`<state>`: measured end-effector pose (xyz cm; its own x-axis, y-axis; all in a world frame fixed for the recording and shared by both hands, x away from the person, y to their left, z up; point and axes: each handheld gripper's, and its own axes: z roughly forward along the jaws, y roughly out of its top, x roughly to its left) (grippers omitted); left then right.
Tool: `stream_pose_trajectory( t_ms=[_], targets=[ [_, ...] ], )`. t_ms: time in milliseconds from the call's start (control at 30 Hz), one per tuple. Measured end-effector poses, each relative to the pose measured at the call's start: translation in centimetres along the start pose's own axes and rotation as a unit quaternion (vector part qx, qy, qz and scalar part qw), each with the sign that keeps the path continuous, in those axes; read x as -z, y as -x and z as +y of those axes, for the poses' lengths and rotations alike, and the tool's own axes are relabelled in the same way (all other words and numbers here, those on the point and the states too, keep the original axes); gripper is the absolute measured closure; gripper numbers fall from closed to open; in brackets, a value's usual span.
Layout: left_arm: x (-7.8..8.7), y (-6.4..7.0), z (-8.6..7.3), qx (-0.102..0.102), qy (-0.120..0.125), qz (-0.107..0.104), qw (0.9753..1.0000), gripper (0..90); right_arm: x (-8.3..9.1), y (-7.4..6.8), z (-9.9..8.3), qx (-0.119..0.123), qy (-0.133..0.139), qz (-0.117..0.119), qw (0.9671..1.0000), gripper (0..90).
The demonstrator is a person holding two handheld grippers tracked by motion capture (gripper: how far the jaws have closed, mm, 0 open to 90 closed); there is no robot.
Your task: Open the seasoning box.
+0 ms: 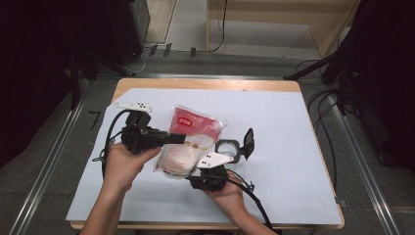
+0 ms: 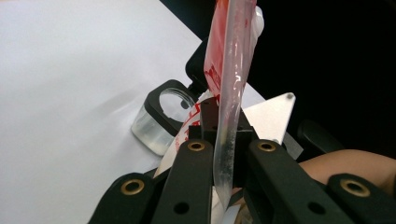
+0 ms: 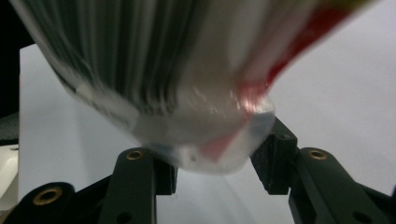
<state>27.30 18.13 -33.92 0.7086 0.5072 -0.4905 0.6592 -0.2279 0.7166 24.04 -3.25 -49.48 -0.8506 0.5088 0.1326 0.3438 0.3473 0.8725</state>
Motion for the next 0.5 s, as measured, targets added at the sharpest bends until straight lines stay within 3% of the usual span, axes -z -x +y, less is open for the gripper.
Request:
stream_pose_trajectory(
  t_ms=[200,233,267,333,400,500],
  targets=[
    [-0.5,-0.2,-0.1,0.004,0.002,0.025,0.9997,90.0,0.1,-0.3,0.1,0.021,-0.002,-0.003,0.9998,60.8],
    [-0.8,-0.1,-0.1,0.003,-0.006,0.042,0.9991,90.0,0.2,-1.0,0.2,0.049,0.001,-0.011,0.9987,58.0],
    [-0.8,-0.1,-0.1,0.003,-0.006,0.042,0.9991,90.0,0.2,-1.0,0.2,0.049,0.001,-0.011,0.9987,58.0],
    [-1.1,-0.2,-0.1,0.003,-0.007,0.034,0.9994,90.0,0.2,-1.9,0.4,0.074,-0.005,-0.009,0.9972,57.6],
    [-1.4,-0.1,-0.1,0.002,-0.01,0.031,0.9995,90.0,0.2,-2.1,0.4,0.077,-0.008,-0.01,0.997,57.7],
    [-1.6,0.0,-0.1,-0.006,-0.009,0.034,0.9994,88.6,0.3,-2.4,0.7,0.065,-0.014,0.006,0.9978,58.3]
  ],
)
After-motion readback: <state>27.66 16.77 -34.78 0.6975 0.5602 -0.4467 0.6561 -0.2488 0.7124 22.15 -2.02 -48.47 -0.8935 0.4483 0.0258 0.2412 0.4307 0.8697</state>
